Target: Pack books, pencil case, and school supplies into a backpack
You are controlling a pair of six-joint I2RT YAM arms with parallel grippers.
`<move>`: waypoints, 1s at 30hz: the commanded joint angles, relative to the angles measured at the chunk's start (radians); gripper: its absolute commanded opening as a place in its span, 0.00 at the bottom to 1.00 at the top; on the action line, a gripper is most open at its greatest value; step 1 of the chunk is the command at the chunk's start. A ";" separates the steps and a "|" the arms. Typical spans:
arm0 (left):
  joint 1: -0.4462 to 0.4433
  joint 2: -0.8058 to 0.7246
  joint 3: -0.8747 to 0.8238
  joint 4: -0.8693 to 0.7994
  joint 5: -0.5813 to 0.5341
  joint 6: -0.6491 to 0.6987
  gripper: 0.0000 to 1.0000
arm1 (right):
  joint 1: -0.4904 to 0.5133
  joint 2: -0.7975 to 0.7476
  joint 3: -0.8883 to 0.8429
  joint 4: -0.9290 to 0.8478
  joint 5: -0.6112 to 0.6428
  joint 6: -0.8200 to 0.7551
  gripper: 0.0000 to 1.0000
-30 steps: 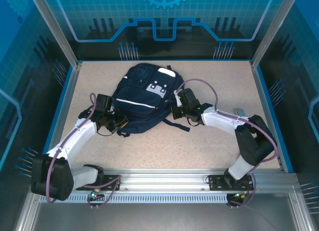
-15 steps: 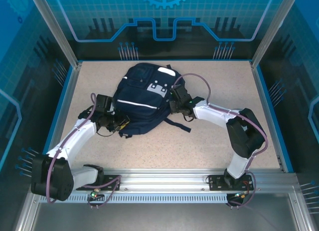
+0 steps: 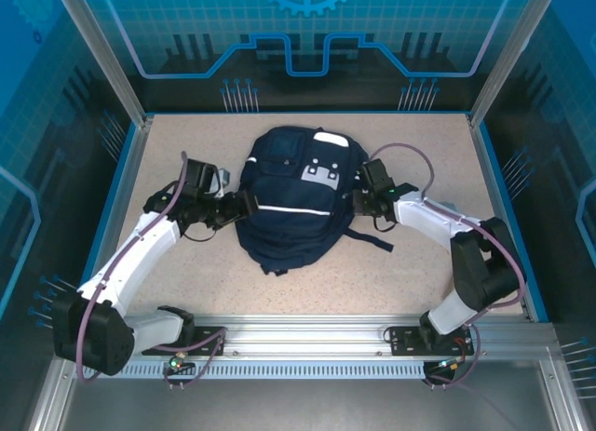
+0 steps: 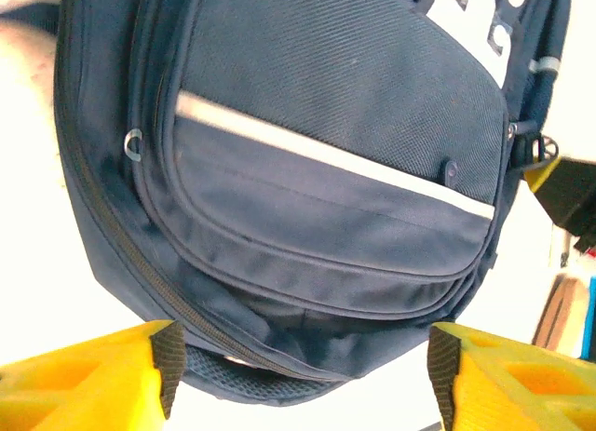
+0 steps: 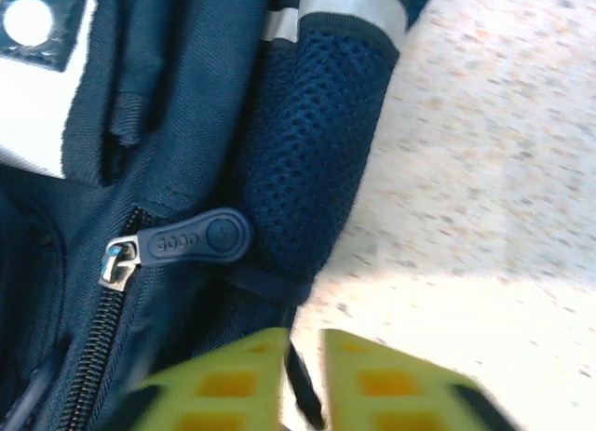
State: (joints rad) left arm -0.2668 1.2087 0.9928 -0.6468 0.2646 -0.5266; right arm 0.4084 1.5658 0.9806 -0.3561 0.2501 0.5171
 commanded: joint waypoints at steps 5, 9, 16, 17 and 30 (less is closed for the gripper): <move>-0.211 0.124 0.147 -0.013 -0.129 0.204 0.80 | -0.062 -0.172 -0.020 -0.091 -0.088 0.070 0.75; -0.305 0.209 0.219 0.005 -0.193 0.282 0.83 | -0.132 -0.211 -0.008 -0.114 -0.207 0.106 0.78; -0.495 0.411 0.385 -0.056 -0.379 0.412 0.86 | -0.219 -0.225 -0.012 -0.139 -0.335 0.155 0.79; -0.515 0.446 0.414 -0.081 -0.414 0.426 0.86 | -0.226 -0.225 -0.016 -0.141 -0.345 0.160 0.79; -0.626 0.709 0.586 -0.188 -0.603 0.548 0.84 | -0.250 -0.222 -0.045 -0.149 -0.368 0.192 0.78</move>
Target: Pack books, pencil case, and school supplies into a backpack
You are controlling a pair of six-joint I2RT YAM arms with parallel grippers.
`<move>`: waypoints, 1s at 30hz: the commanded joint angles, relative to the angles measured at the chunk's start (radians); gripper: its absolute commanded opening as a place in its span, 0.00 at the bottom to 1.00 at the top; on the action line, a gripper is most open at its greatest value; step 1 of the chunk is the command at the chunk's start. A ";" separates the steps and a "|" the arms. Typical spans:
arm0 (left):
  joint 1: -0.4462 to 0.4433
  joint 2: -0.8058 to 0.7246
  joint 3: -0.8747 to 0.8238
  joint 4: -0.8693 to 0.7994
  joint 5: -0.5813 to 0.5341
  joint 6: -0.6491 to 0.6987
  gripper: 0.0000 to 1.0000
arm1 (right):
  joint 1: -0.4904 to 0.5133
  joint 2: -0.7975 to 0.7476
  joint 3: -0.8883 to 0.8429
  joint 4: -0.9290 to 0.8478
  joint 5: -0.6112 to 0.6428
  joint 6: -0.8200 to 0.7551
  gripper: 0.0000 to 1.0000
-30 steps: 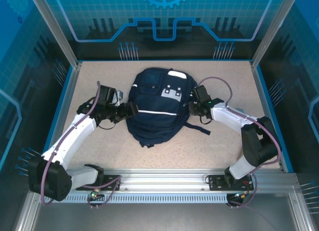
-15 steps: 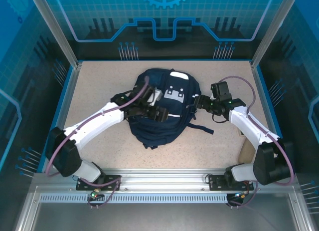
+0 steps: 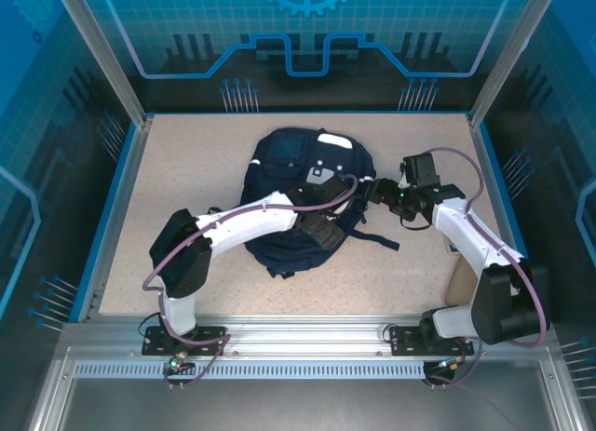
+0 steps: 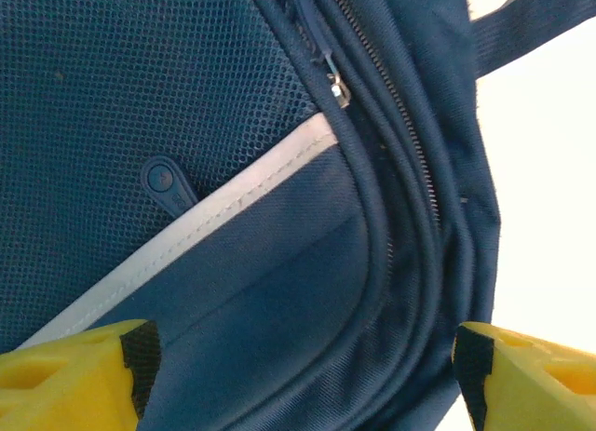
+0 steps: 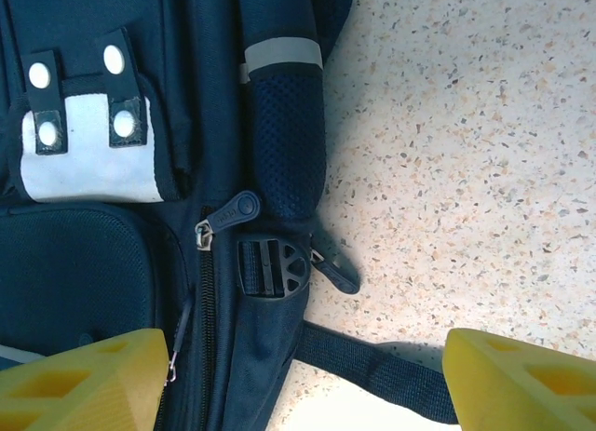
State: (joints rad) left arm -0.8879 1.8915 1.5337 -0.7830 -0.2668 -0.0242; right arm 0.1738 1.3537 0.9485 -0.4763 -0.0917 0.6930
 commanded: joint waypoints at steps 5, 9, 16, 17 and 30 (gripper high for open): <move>-0.006 0.071 0.073 -0.057 -0.107 0.060 0.84 | -0.016 -0.008 -0.020 -0.025 -0.035 0.024 0.78; -0.009 0.089 0.077 -0.064 -0.082 0.086 0.85 | -0.016 -0.005 -0.019 -0.022 -0.047 0.031 0.78; -0.009 0.116 0.098 -0.079 -0.122 0.108 0.74 | -0.015 0.004 -0.011 -0.021 -0.060 0.036 0.78; -0.009 0.116 0.104 -0.079 -0.135 0.103 0.67 | -0.015 0.004 -0.012 -0.021 -0.062 0.036 0.77; -0.006 -0.096 -0.027 0.044 -0.169 0.075 0.13 | -0.013 0.071 0.063 0.008 -0.198 -0.022 0.58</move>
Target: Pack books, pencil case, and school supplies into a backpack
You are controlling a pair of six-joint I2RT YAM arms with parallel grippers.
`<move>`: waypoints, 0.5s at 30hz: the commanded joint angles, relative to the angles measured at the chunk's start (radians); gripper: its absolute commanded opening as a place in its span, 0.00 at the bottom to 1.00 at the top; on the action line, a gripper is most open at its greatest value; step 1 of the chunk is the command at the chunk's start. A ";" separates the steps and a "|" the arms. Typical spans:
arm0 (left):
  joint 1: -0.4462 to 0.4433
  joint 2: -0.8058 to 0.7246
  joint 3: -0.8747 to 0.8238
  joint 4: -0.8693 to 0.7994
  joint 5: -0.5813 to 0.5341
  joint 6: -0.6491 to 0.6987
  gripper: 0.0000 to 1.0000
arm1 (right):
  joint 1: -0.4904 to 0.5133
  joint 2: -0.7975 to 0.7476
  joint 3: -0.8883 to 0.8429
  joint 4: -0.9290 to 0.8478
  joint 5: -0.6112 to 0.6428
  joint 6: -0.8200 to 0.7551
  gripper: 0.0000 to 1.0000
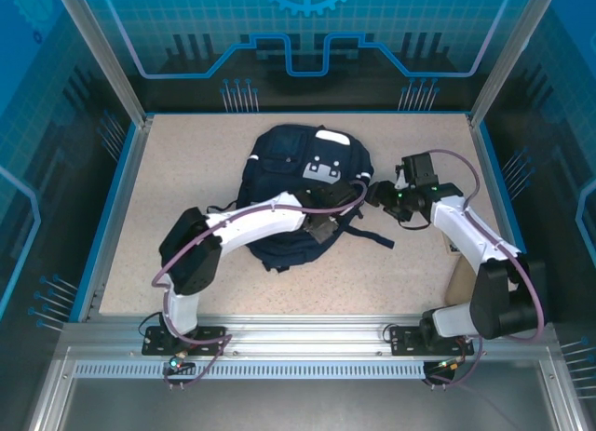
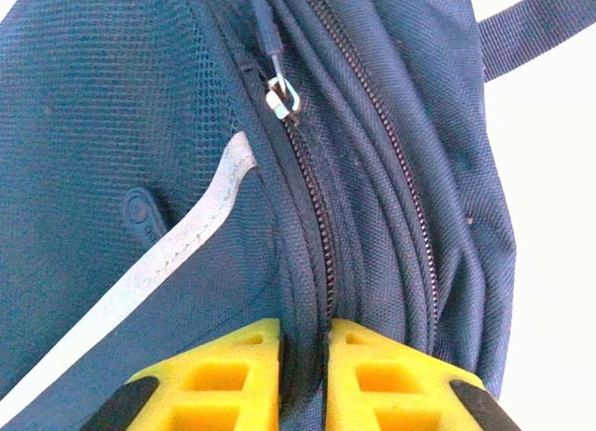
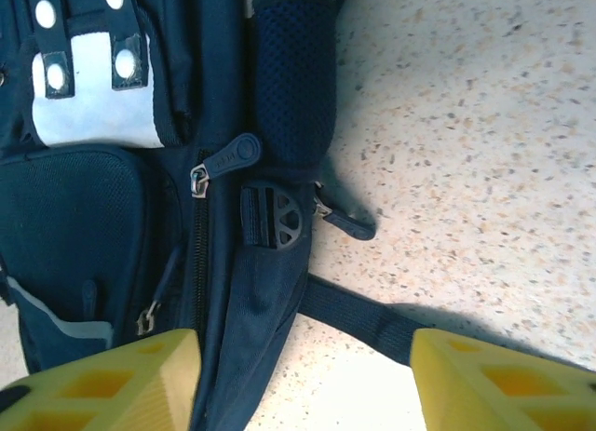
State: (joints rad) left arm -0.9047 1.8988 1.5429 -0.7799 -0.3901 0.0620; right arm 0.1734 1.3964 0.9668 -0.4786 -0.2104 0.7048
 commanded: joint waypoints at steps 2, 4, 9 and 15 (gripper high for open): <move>0.012 -0.142 -0.067 0.063 -0.046 -0.015 0.09 | -0.011 0.059 0.062 0.028 -0.131 -0.049 0.56; 0.015 -0.173 -0.093 0.080 -0.052 -0.021 0.06 | -0.006 0.092 0.083 0.039 -0.177 -0.061 0.56; 0.015 -0.250 -0.148 0.125 -0.047 -0.025 0.03 | 0.008 0.167 0.138 0.062 -0.250 -0.042 0.59; 0.016 -0.333 -0.223 0.182 -0.022 0.001 0.03 | 0.034 0.247 0.217 0.063 -0.262 -0.075 0.63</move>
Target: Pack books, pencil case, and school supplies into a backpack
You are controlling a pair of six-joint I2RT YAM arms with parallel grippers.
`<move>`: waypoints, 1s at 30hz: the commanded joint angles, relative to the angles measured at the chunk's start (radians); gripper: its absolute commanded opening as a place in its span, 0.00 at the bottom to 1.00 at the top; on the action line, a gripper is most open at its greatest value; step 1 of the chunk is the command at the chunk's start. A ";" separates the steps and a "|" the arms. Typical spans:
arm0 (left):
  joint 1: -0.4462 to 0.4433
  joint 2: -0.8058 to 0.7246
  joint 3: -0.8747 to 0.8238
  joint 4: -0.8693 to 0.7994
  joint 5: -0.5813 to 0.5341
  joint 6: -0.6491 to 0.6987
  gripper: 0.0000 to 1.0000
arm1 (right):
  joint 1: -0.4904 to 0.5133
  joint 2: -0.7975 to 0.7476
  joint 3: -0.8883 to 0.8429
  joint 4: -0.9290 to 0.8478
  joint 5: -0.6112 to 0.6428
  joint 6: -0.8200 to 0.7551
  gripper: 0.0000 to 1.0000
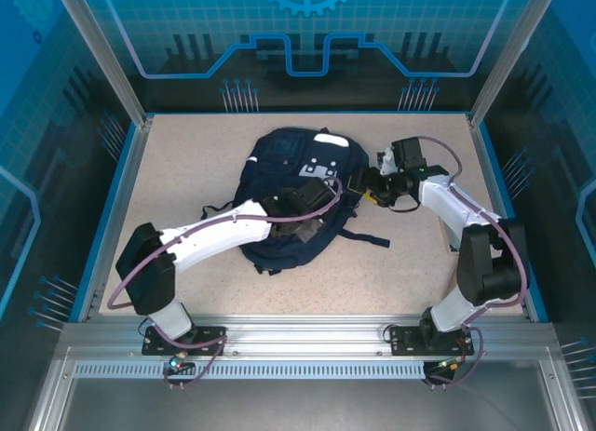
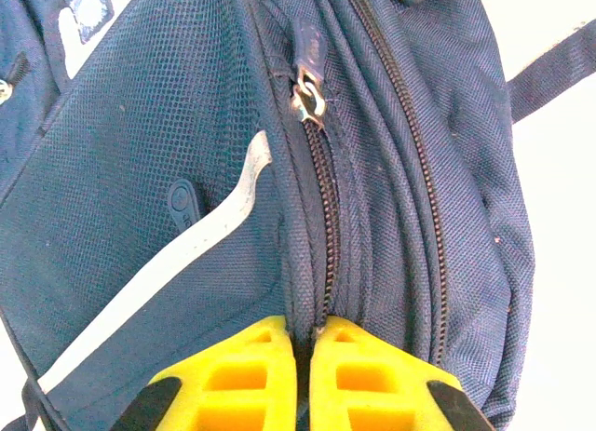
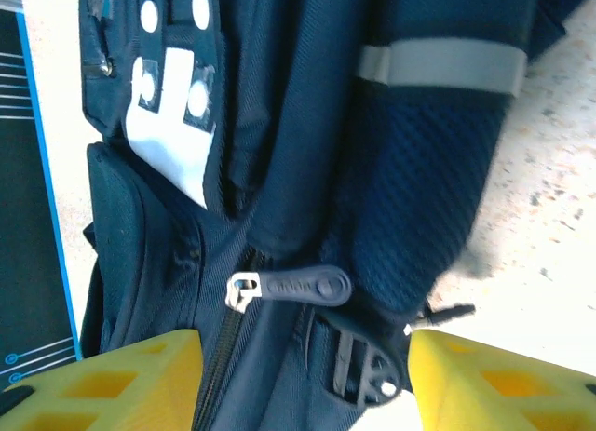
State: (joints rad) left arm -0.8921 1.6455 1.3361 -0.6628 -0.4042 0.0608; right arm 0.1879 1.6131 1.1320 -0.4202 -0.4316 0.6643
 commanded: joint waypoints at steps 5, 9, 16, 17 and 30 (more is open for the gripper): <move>0.005 -0.121 -0.062 0.070 0.006 0.016 0.03 | 0.040 0.126 0.114 -0.025 -0.125 -0.152 0.66; 0.005 -0.142 -0.093 0.083 0.005 0.017 0.03 | 0.069 0.185 0.160 -0.072 -0.142 -0.247 0.65; 0.011 -0.140 -0.098 0.081 -0.010 0.014 0.03 | 0.081 0.194 0.173 -0.133 -0.200 -0.378 0.62; 0.013 -0.140 -0.099 0.081 -0.010 0.014 0.03 | 0.081 0.186 0.171 -0.136 -0.216 -0.393 0.62; 0.021 -0.139 -0.110 0.083 -0.007 0.010 0.02 | 0.079 0.134 0.158 -0.169 -0.201 -0.449 0.42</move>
State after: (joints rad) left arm -0.8852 1.5452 1.2320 -0.6292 -0.3882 0.0814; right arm 0.2619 1.7893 1.2835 -0.5484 -0.6010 0.2382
